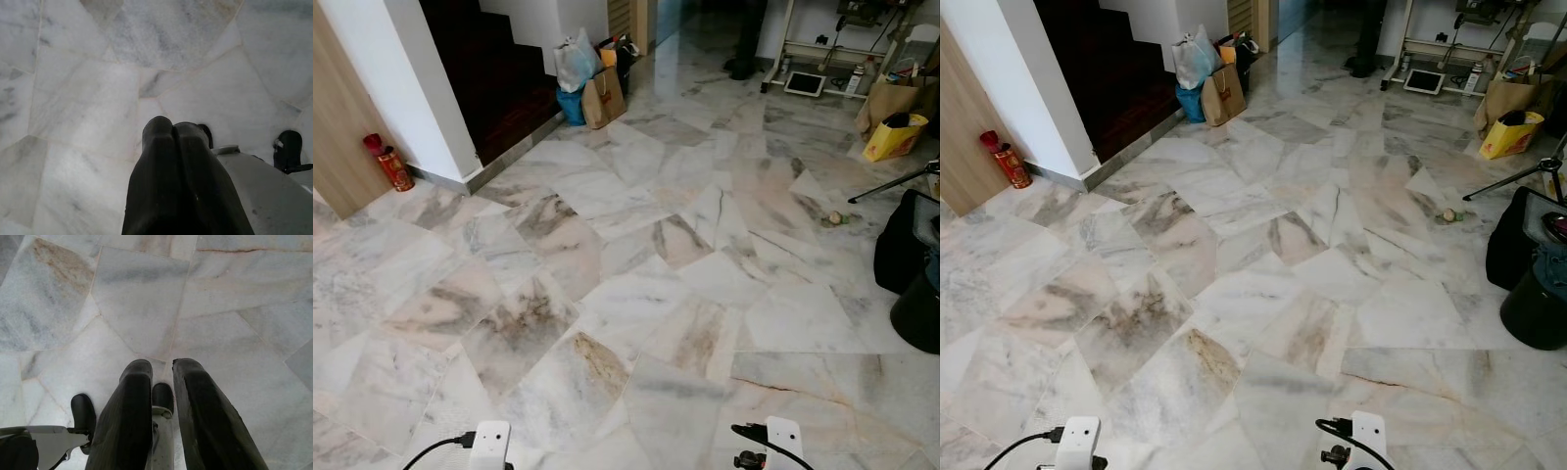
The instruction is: Hang keys on a hook
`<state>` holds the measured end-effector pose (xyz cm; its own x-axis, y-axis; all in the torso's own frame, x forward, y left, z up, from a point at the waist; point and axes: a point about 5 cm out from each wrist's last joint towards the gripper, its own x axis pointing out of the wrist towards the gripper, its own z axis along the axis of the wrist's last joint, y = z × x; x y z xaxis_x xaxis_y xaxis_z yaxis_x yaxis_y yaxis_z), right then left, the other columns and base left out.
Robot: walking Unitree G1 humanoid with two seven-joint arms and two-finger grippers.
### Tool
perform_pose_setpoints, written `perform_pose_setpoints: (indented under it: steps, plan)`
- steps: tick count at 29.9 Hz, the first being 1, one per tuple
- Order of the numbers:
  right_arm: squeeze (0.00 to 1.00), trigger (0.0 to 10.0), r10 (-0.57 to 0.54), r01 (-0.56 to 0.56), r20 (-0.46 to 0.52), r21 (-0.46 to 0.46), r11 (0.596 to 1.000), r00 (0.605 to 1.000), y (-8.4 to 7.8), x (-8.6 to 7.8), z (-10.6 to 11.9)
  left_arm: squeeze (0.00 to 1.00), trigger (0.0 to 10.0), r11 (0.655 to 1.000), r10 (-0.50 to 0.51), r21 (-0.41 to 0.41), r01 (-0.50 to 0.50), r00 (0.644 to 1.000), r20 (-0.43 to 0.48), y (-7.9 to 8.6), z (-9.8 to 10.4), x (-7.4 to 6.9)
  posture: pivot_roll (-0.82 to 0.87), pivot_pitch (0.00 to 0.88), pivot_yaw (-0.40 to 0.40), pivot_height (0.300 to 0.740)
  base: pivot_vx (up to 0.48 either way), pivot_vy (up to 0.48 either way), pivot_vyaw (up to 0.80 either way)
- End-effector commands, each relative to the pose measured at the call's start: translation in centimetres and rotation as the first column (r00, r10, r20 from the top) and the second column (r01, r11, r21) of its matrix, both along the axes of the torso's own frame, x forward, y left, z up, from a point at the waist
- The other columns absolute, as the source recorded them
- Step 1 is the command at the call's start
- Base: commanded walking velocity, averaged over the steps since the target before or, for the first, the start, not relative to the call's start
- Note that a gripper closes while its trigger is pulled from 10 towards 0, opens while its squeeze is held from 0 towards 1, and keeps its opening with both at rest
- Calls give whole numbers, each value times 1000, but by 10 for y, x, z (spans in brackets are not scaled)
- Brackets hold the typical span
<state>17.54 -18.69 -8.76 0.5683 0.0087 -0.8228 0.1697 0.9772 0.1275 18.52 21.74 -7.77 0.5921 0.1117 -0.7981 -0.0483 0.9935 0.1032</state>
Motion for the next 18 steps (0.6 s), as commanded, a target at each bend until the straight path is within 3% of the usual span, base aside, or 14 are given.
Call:
perform_pose_setpoints:
  steps: [1,11,18]
  plan:
    - [0,10000,-9,9,3,4,1000,1000,0,0,0,0,10000,1000,-6,5,6,1000,-20,-1,-2,-2,-11,0,31,740,0,0,0]
    - [0,10000,-17,17,-2,8,1000,1000,0,-3,-1,0,10000,1000,7,1,-7,1000,-22,-3,-3,-3,-14,0,26,740,0,0,0]
    - [0,10000,-11,11,0,8,1000,1000,-3,-4,-1,0,10000,1000,9,-4,-9,1000,-25,-4,-3,-3,-11,0,24,740,0,425,0]
